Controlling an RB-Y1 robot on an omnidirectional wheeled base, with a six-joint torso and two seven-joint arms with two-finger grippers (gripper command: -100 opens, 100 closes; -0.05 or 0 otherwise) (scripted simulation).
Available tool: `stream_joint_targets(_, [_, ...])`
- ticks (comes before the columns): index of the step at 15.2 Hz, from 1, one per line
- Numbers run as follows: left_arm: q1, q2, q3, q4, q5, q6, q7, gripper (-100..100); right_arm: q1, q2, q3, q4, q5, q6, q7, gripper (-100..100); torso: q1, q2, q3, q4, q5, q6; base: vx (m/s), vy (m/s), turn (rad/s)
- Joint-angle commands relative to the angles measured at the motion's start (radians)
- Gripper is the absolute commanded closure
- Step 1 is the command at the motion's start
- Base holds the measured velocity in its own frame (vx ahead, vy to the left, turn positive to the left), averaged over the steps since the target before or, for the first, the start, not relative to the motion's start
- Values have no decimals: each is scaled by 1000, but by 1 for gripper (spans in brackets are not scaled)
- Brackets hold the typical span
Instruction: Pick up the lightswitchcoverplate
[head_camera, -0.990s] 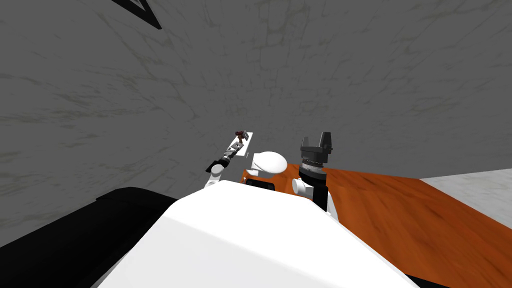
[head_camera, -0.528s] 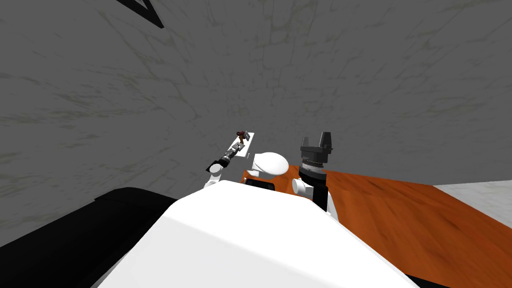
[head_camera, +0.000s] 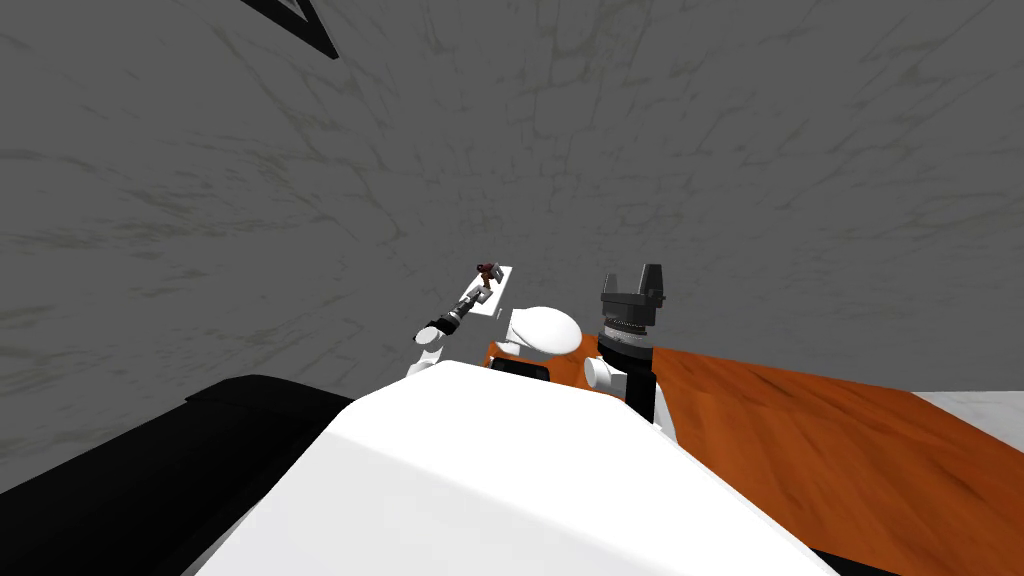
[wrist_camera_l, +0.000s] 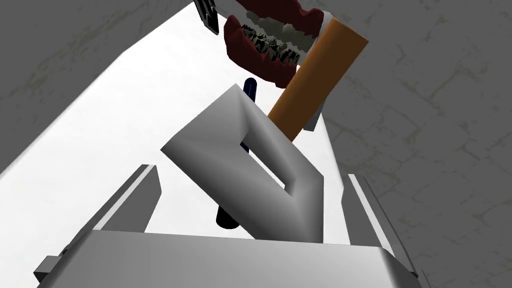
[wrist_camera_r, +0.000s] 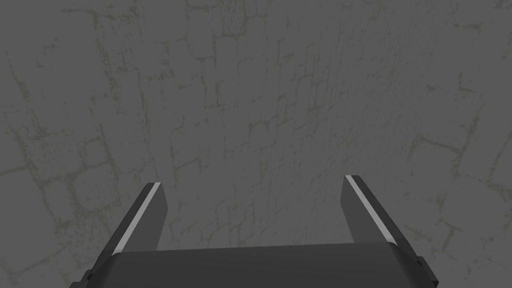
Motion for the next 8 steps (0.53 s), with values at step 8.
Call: stream_joint_targets(8, [-20,11,32,42,164,89,85,-100,0,0,0,0,0,0,0,0,3,-1,-1,0,1,0,40,37,57])
